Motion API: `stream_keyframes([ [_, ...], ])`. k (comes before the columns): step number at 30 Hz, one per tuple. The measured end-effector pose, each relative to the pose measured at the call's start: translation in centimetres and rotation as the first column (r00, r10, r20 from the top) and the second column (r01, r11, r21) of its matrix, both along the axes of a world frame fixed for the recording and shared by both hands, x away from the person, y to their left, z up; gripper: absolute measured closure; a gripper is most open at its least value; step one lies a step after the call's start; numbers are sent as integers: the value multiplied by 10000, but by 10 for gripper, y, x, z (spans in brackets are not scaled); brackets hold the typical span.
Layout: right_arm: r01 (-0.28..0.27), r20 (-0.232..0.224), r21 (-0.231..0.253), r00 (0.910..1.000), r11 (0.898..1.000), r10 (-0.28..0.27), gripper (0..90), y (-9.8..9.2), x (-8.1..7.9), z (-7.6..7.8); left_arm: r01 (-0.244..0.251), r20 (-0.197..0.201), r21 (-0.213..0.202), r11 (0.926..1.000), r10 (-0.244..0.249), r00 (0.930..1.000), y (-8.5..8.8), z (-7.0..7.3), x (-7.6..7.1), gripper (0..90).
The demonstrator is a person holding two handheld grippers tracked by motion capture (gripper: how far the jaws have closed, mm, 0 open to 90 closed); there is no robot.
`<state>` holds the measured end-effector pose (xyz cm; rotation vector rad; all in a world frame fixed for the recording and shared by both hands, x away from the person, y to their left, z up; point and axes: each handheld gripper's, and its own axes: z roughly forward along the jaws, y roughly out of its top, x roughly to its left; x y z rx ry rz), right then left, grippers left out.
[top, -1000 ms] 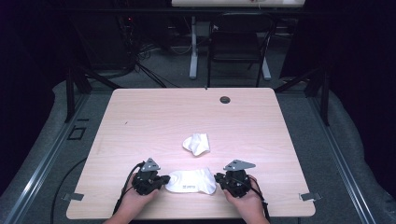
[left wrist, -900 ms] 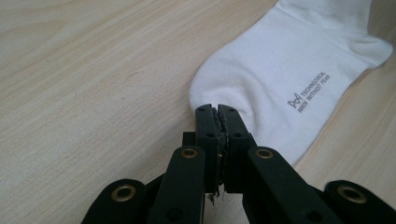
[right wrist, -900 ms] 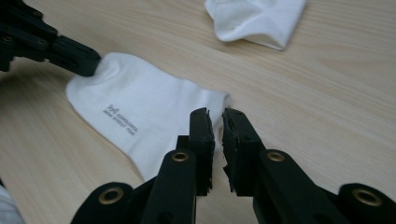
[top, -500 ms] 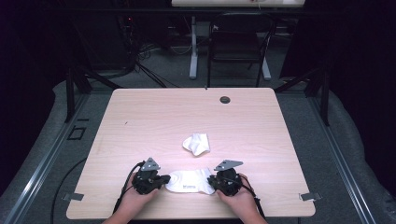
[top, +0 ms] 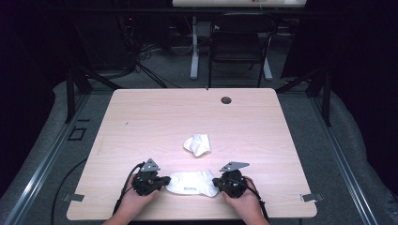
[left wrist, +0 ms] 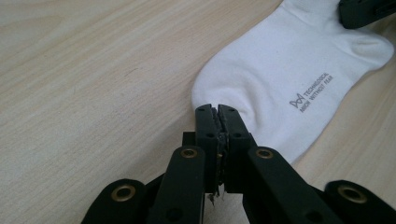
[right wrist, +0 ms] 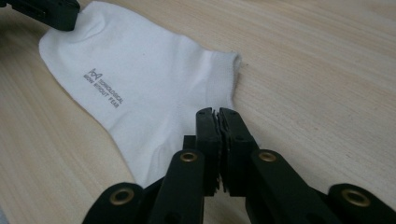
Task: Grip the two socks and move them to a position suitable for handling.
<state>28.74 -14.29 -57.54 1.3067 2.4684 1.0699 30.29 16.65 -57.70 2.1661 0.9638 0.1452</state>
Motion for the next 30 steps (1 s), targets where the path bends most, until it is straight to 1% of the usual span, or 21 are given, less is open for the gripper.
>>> stream_keyframes([
  [1, -18, -77, -39, 10000, 10000, 18, 851, 0, 0, 1, 49, 3, -26, 10000, -49, 10000, 0, 0, 0, 879],
  [5, -48, 233, 1, 9997, 10000, 48, 790, 1, -1, 2, 19, 70, -163, 9999, -18, 10000, 1, 2, 0, 863],
  [9, 7, 411, 374, 9992, 9993, -22, 723, -1, -1, 6, 24, 246, -392, 9992, -15, 9997, 4, 5, 2, 799],
  [10, 1, 487, 472, 9988, 9989, -24, 693, -2, 0, 6, 17, 206, -446, 9990, -8, 9998, 5, 5, 2, 787],
  [11, -75, 560, 415, 9984, 9991, 52, 665, -2, 0, 7, -35, 232, -577, 9983, 48, 9997, 6, 6, 2, 772],
  [12, -120, 649, 349, 9978, 9993, 98, 632, -3, 2, 6, -53, 307, -581, 9983, 71, 9995, 7, 7, 3, 746],
  [13, -96, 620, 394, 9981, 9992, 72, 610, -2, 2, 6, -90, 361, -594, 9982, 112, 9993, 7, 7, 3, 716],
  [14, -150, 572, 356, 9983, 9993, 130, 593, -3, 3, 5, -65, 504, -556, 9984, 93, 9987, 8, 8, 3, 692],
  [16, -146, 447, 423, 9989, 9990, 127, 563, -2, 4, 6, -128, 644, -599, 9981, 166, 9978, 10, 9, 4, 662],
  [17, -169, 484, 367, 9987, 9992, 151, 555, -2, 4, 7, -92, 755, -595, 9982, 137, 9971, 11, 10, 5, 643],
  [18, -242, 719, 156, 9971, 9996, 230, 545, -2, 4, 9, -106, 814, -605, 9981, 155, 9966, 12, 11, 5, 632],
  [19, -247, 839, 97, 9962, 9996, 238, 543, -2, 4, 11, -76, 857, -571, 9983, 124, 9962, 14, 11, 7, 620],
  [20, -300, 911, 119, 9954, 9995, 288, 542, -2, 5, 12, -115, 817, -550, 9984, 160, 9965, 15, 11, 8, 601],
  [22, -239, 1076, 112, 9939, 9997, 225, 537, -2, 7, 16, -312, 919, -519, 9982, 359, 9951, 17, 10, 10, 587],
  [24, -235, 1110, 182, 9936, 9996, 213, 536, -2, 10, 19, -327, 873, -635, 9974, 382, 9954, 19, 10, 12, 574],
  [25, -224, 1027, 137, 9945, 9997, 209, 537, -3, 12, 21, -327, 847, -694, 9971, 386, 9957, 19, 10, 13, 573],
  [26, -222, 1068, 152, 9941, 9996, 205, 538, -3, 14, 22, -322, 927, -654, 9973, 382, 9950, 20, 11, 13, 565],
  [27, -200, 1139, 73, 9933, 9998, 191, 541, -3, 16, 22, -363, 1046, -639, 9973, 429, 9936, 20, 11, 14, 554],
  [28, -208, 1062, -95, 9941, 9997, 217, 542, -3, 18, 23, -320, 1080, -584, 9978, 382, 9934, 21, 11, 15, 540],
  [30, -167, 1156, -185, 9931, 9997, 187, 535, -2, 22, 23, -412, 1064, -559, 9976, 470, 9932, 21, 10, 17, 556],
])
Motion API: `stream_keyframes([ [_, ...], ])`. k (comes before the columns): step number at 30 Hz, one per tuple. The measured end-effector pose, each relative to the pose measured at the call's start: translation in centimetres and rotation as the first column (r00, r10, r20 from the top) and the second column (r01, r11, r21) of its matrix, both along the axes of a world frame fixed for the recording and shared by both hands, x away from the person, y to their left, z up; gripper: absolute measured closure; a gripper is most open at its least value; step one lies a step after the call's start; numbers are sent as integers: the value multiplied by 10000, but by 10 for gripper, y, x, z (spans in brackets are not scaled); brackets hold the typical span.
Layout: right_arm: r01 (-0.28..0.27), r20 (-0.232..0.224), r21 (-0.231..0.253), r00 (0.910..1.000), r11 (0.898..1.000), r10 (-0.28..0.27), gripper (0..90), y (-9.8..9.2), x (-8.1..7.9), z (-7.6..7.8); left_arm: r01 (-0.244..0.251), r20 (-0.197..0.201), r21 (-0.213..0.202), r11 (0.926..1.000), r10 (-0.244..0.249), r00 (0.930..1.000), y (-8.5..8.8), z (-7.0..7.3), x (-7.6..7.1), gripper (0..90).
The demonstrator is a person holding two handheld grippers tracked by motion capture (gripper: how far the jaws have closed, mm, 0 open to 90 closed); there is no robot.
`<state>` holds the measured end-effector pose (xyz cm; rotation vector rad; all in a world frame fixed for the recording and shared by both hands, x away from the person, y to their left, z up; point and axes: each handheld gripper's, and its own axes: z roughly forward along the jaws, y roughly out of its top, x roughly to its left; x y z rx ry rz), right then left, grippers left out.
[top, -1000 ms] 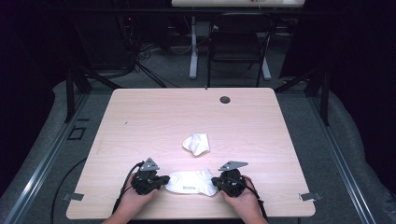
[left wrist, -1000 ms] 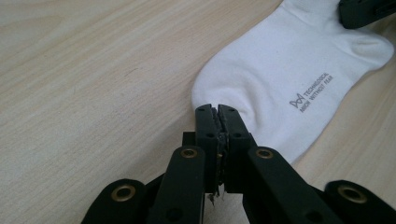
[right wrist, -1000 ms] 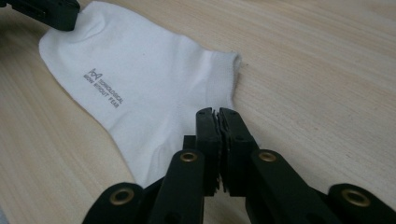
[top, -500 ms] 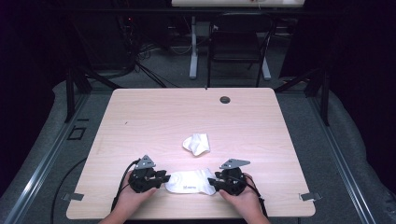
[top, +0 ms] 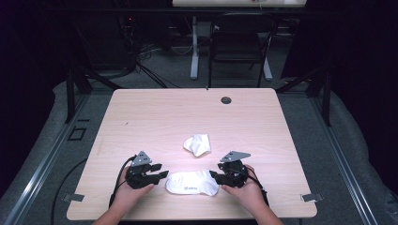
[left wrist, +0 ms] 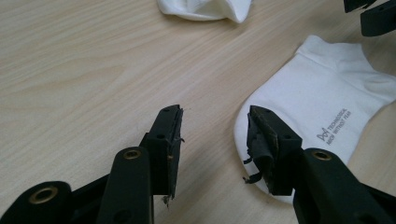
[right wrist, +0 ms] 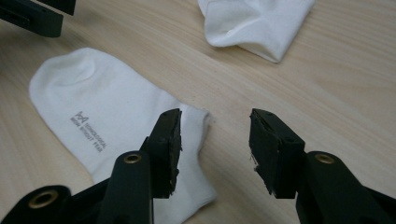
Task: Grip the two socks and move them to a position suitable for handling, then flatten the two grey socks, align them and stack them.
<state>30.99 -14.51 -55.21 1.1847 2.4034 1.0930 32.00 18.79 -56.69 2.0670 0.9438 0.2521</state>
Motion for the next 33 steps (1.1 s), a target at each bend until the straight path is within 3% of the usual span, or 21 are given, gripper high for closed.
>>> stream_keyframes([
  [4, -86, 128, -367, 9999, 9993, 91, 521, 2, 7, 1, -151, -6, -106, 9998, 151, 9999, 2, 0, 3, 584],
  [9, 54, -182, 62, 9998, 10000, -53, 524, 5, 16, 5, -310, 142, -197, 9993, 313, 9994, 6, 1, 4, 583],
  [13, 73, -241, -176, 9997, 9998, -77, 544, 10, 24, 8, -321, 217, -205, 9993, 325, 9992, 8, 3, 4, 575],
  [17, 18, -198, -361, 9998, 9993, -25, 545, 21, 35, 14, -369, 419, -197, 9991, 377, 9984, 10, 6, 5, 575],
  [22, 85, 99, -503, 9999, 9987, -80, 581, 40, 46, 26, -612, 252, -396, 9973, 622, 9977, 14, 6, 6, 528],
  [33, -346, -172, -1051, 9993, 9939, 330, 610, 70, 77, 32, -899, 292, -477, 9948, 914, 9954, 22, 9, 9, 507],
])
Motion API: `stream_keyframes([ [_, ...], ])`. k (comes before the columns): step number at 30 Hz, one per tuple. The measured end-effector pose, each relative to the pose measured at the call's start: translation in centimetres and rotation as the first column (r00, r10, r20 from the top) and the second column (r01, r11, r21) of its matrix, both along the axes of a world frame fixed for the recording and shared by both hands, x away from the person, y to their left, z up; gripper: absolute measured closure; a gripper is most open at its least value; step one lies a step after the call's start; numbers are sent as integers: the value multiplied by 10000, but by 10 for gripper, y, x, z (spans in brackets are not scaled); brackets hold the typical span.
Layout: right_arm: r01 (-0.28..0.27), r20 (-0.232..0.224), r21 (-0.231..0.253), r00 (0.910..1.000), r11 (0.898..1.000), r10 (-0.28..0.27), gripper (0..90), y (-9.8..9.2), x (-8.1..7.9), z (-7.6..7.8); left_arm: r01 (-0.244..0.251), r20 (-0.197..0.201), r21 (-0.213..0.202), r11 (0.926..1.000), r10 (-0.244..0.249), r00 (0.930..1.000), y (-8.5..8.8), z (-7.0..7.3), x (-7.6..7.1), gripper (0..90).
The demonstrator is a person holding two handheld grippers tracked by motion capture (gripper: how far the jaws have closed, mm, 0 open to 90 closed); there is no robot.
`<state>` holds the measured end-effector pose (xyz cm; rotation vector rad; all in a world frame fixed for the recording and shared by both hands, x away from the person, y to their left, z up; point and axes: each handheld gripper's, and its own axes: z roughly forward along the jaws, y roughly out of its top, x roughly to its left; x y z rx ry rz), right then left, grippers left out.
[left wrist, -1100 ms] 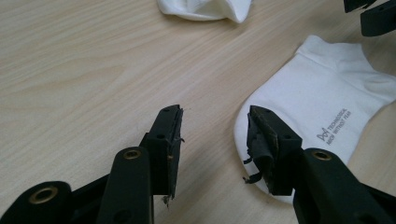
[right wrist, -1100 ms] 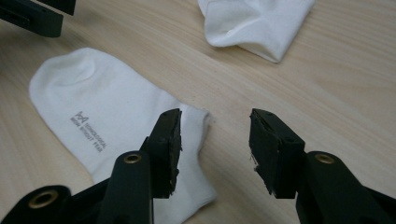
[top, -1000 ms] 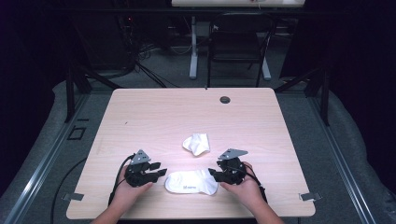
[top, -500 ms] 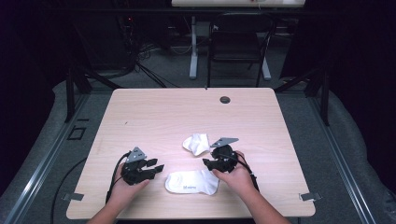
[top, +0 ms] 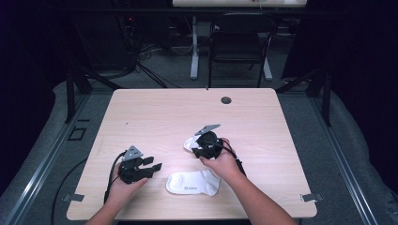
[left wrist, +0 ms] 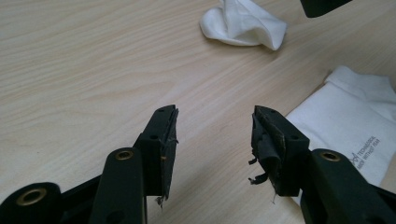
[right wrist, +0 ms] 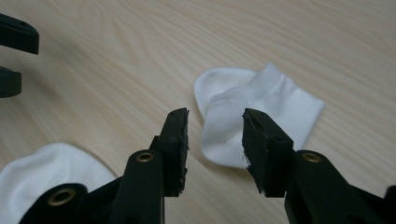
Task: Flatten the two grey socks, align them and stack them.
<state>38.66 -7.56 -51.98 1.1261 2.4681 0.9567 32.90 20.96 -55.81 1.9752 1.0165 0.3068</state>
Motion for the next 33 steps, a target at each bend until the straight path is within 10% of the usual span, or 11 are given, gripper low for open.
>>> stream_keyframes([
  [15, 266, -437, -253, 9987, 9993, -277, 629, 24, 29, -14, -332, -138, -94, 9994, 330, 9994, 8, 1, 3, 508],
  [22, 736, 167, -511, 9972, 9960, -728, 558, 34, 33, -24, -284, -60, -78, 9996, 284, 9996, 7, 1, 3, 508],
  [33, 717, -193, -1596, 9969, 9846, -758, 646, 35, 35, -43, -296, -30, -81, 9995, 296, 9996, 8, 1, 3, 510],
])
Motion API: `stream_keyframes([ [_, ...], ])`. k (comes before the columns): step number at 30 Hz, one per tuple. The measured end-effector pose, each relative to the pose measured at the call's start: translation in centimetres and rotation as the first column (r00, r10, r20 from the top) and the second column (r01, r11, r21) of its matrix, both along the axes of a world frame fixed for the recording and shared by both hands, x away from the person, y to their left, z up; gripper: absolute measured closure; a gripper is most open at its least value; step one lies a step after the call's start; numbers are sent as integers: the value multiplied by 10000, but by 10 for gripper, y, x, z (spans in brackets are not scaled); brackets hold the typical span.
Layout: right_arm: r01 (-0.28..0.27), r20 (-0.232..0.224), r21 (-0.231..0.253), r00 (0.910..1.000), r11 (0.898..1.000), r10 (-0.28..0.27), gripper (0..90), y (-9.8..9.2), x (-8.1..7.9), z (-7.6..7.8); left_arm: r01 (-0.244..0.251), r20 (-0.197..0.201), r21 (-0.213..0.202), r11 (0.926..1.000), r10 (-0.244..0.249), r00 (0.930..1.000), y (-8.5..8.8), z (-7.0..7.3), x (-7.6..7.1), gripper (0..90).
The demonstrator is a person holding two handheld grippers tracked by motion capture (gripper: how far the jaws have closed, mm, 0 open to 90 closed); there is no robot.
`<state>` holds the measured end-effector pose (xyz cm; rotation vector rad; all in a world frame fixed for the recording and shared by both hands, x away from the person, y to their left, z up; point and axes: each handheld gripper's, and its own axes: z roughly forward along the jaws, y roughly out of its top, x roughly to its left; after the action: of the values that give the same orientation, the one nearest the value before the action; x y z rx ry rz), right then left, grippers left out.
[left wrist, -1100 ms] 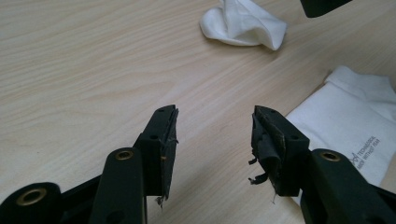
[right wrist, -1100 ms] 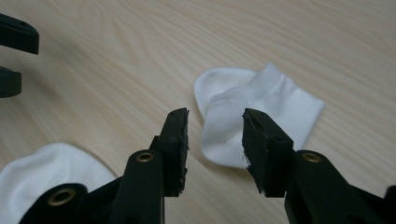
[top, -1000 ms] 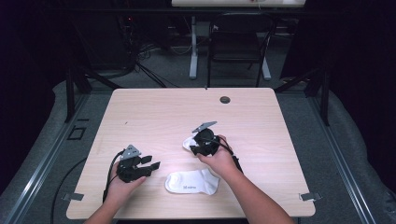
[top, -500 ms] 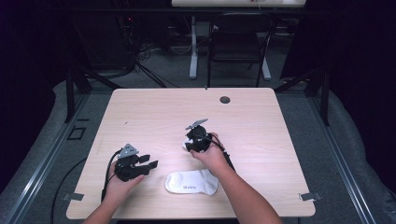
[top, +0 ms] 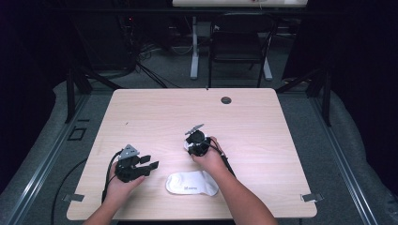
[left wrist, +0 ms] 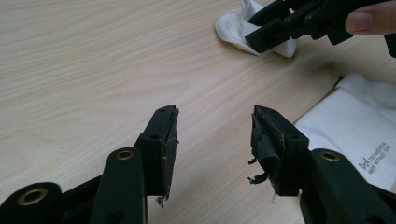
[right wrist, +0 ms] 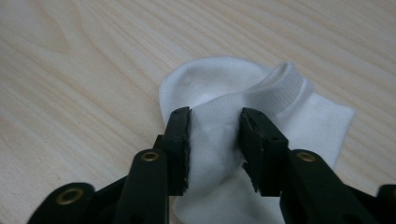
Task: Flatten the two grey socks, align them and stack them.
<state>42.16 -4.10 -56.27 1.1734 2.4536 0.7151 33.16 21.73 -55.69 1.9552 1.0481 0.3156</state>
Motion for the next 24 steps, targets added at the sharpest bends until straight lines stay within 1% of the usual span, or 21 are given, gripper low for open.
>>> stream_keyframes([
  [1, 69, 12, 144, 10000, 9999, -70, 674, 0, -1, -1, -2, 9, -2, 10000, 2, 10000, 0, 0, 0, 511],
  [3, 33, 31, 155, 10000, 9999, -33, 734, 0, -2, -1, -20, 24, 3, 10000, 20, 10000, 0, 0, 0, 513],
  [4, -99, 26, 129, 9999, 9999, 99, 763, 0, -3, -1, -35, 29, -12, 10000, 35, 10000, 0, 0, 0, 514],
  [5, -61, 70, 235, 10000, 9997, 59, 780, 0, -5, -2, -14, 8, 9, 10000, 14, 10000, 0, 0, 0, 515],
  [6, -149, 24, 288, 9999, 9995, 149, 800, 0, -6, -2, -31, 47, -4, 10000, 31, 10000, -1, 0, 0, 518],
  [7, -188, -7, 242, 9998, 9995, 189, 807, 1, -8, -1, -30, 47, 37, 10000, 30, 10000, -1, 0, 0, 519],
  [8, -149, 23, 453, 9999, 9989, 148, 812, 2, -9, -2, -18, 28, 54, 10000, 18, 10000, -1, 0, 0, 519],
  [9, -306, -167, 329, 9994, 9990, 312, 816, 3, -11, -1, -8, 18, 44, 10000, 7, 10000, -1, -1, 0, 520],
  [10, -347, -141, 530, 9993, 9980, 355, 818, 6, -15, -2, 9, 19, 31, 10000, -9, 10000, -2, -1, -1, 520],
  [11, -476, -183, 562, 9986, 9973, 487, 820, 8, -18, -2, 18, 28, 37, 10000, -19, 10000, -2, -1, 0, 521],
  [12, -678, -291, 369, 9972, 9970, 689, 820, 9, -20, 0, 17, 44, 58, 10000, -17, 10000, -2, -1, 0, 522],
  [13, -772, -245, 426, 9966, 9961, 782, 820, 11, -22, -1, 11, 35, 45, 10000, -11, 10000, -2, -2, 0, 522],
  [14, -792, -260, 714, 9964, 9943, 812, 821, 14, -26, -2, -23, 10, 8, 10000, 23, 10000, -3, -2, 0, 523],
  [15, -998, -391, 554, 9940, 9935, 1021, 821, 16, -28, 0, -24, 7, 9, 10000, 24, 10000, -3, -2, 0, 525],
  [16, -992, -363, 771, 9941, 9921, 1022, 821, 19, -30, -1, -3, -25, 39, 10000, 4, 10000, -3, -2, 0, 526],
  [17, -1159, -478, 641, 9917, 9912, 1191, 821, 21, -32, 0, -8, -36, 14, 10000, 9, 10000, -4, -2, 0, 528],
  [18, -1317, -499, 637, 9896, 9892, 1349, 822, 24, -34, 1, -18, -30, 4, 10000, 18, 10000, -4, -2, 0, 530],
  [19, -1386, -459, 725, 9888, 9877, 1421, 821, 27, -36, 0, -50, 9, -34, 10000, 50, 10000, -4, -2, 0, 531],
  [22, -1754, -398, 670, 9832, 9822, 1782, 818, 32, -41, 2, -100, -21, -29, 9999, 100, 9999, -3, -3, 1, 533],
  [24, -1772, -329, 1013, 9829, 9789, 1813, 809, 33, -42, 2, -73, -43, -21, 10000, 73, 10000, -2, -2, 1, 533],
])
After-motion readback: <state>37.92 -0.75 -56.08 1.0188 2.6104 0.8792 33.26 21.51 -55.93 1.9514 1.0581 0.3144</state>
